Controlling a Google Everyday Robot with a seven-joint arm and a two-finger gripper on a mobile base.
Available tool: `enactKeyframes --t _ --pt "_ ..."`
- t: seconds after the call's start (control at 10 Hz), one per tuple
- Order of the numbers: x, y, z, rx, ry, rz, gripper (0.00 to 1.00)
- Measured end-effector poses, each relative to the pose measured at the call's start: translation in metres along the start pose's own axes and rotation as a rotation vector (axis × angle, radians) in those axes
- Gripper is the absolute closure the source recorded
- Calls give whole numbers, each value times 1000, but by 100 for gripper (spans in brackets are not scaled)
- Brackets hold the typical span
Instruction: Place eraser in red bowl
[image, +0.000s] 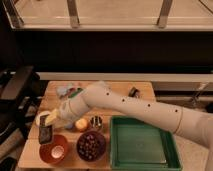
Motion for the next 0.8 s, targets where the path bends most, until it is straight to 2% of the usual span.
enactKeyframes --t 0.2,0.4,0.5,0.6,0.8 --pt "-7 9 16 12 -1 -30 72" --pt "-8 18 24 23 5 -32 54" --pt "-8 26 28 34 18 -26 42" --pt "-8 32 32 39 26 -15 36" --pt "-10 44 43 51 33 12 35"
